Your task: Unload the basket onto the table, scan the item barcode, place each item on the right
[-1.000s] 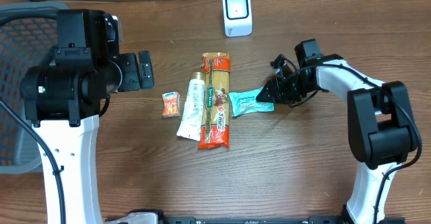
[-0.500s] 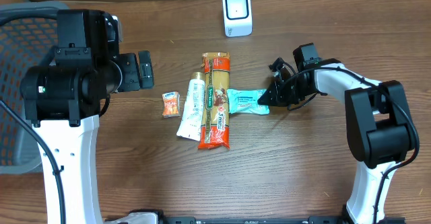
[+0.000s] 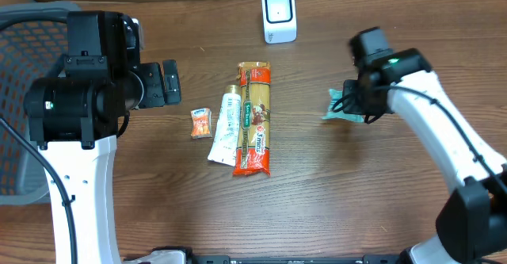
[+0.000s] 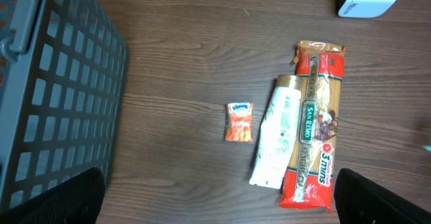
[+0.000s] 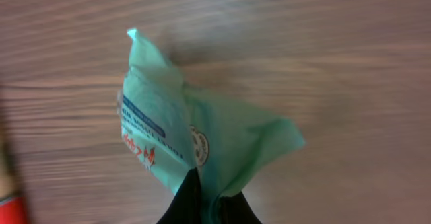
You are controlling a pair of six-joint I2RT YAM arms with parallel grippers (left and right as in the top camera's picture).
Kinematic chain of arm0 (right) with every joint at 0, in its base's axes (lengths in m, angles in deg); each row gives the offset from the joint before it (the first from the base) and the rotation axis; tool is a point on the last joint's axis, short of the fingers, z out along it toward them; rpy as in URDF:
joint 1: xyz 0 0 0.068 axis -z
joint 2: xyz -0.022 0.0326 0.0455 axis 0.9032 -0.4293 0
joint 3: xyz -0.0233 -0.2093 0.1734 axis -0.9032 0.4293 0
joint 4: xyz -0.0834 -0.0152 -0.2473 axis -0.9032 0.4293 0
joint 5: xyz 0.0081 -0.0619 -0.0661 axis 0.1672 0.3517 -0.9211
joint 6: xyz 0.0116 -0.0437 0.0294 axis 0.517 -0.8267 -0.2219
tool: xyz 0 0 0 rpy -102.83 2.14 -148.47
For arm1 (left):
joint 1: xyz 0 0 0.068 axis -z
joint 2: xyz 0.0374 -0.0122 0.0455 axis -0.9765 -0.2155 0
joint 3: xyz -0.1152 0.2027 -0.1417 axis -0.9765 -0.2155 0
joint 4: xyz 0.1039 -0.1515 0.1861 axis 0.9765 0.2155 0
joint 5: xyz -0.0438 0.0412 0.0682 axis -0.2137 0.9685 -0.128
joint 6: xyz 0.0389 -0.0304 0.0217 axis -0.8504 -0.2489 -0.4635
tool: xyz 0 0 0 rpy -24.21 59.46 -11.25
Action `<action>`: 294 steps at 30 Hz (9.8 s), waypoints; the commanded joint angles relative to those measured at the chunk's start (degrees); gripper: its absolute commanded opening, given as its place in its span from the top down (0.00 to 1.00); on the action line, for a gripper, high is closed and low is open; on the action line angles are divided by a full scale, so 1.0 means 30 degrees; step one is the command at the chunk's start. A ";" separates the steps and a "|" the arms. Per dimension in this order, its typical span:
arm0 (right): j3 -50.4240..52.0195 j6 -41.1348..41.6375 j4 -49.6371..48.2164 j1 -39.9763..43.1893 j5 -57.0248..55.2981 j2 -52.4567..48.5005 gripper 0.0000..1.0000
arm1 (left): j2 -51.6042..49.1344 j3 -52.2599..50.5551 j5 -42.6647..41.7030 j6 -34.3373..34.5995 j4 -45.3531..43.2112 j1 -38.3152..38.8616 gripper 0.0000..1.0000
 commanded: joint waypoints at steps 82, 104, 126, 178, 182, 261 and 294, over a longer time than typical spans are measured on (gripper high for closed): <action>-0.5056 -0.2732 0.0138 -0.5093 0.2339 -0.3213 0.37 | -0.0066 0.0022 0.0226 0.0058 -0.0015 -0.0146 0.00; 0.2390 -1.3034 -0.4583 0.7315 1.2590 -0.2601 0.20 | -0.0066 0.0022 0.0226 0.0058 -0.0022 -0.0146 0.00; 0.4299 -1.3726 -0.5792 0.7519 1.5730 -0.6739 0.46 | -0.0066 0.0022 0.0226 0.0058 -0.0015 -0.0146 0.00; -0.0648 -0.2994 -1.0724 -0.2237 -0.6892 0.2186 0.97 | -0.0066 0.0022 0.0226 0.0058 -0.0015 -0.0146 0.00; -0.0721 -0.8939 -1.7981 -0.2914 -0.9486 -0.1231 0.96 | -0.0066 0.0022 0.0226 0.0058 -0.0015 -0.0146 0.00; -0.0597 0.2120 -0.5763 0.2630 0.2936 0.5428 0.96 | -0.0066 0.0022 0.0226 0.0058 -0.0015 -0.0146 0.00; 0.6812 0.3752 -1.0324 1.4120 0.7781 0.2557 0.27 | -0.0066 0.0022 0.0226 0.0058 -0.0015 -0.0146 0.00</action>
